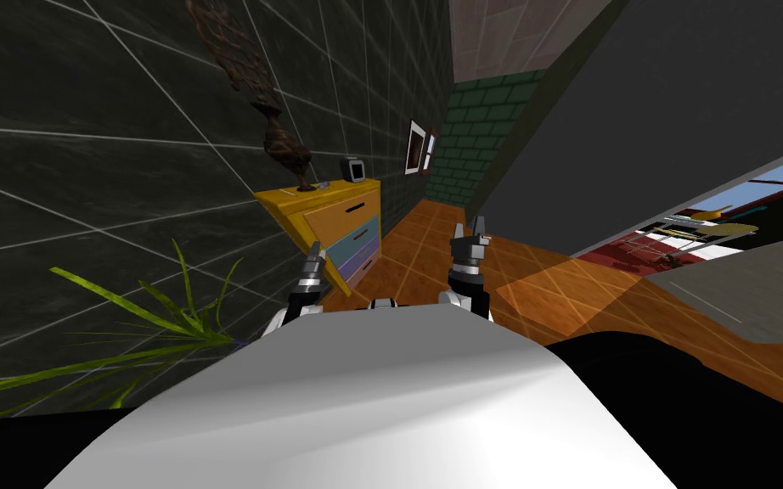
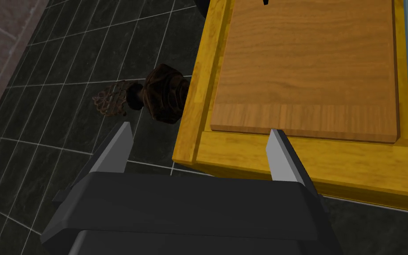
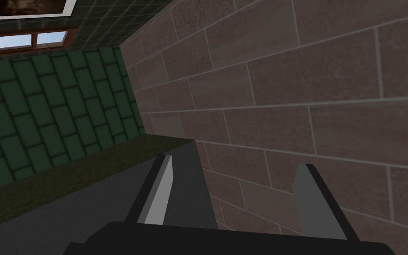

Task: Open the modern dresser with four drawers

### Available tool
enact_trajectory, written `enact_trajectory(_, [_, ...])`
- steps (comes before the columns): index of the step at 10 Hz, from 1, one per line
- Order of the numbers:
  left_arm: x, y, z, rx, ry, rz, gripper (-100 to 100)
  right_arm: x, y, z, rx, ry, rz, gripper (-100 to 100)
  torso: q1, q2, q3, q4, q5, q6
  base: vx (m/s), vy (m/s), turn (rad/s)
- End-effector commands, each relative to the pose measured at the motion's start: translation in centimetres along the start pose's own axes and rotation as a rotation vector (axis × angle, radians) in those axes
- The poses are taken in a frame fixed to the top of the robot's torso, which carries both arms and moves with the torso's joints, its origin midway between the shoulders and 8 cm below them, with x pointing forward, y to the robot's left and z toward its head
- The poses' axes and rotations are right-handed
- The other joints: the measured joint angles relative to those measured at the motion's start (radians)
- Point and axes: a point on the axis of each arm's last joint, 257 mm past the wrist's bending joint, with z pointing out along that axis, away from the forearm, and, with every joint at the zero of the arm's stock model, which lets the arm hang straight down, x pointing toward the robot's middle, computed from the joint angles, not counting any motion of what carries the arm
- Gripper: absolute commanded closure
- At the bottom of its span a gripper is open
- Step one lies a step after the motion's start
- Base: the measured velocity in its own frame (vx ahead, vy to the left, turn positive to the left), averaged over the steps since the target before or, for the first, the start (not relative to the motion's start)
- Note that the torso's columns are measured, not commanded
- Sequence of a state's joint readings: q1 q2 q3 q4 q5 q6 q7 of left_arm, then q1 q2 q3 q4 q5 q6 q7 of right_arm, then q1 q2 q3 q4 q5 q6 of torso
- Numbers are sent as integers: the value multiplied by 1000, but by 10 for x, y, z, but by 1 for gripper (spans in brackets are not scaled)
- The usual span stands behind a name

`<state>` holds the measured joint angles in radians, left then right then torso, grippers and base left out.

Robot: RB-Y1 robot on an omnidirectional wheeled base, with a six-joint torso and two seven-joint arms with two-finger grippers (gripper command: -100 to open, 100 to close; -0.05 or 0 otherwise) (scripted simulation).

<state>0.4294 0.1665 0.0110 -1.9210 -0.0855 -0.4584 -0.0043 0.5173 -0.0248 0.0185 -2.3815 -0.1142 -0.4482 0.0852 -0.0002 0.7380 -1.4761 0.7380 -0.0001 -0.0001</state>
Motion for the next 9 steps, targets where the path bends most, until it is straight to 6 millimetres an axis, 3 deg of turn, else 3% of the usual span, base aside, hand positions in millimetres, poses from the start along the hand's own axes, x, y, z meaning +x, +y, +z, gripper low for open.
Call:
enact_trajectory(1, [8, 22, -2, -25, 18, -19, -100, 0, 0, 0, 0, 0, 0, 0, 1, 0, 0, 0, 0, 0, 101, 49, -53])
enact_trajectory(9, [30, 83, -13, -113, 50, -68, -100, 0, 0, 0, 0, 0, 0, 0, 0, 2, 1, 1, 0, 0, 83, 27, -37])
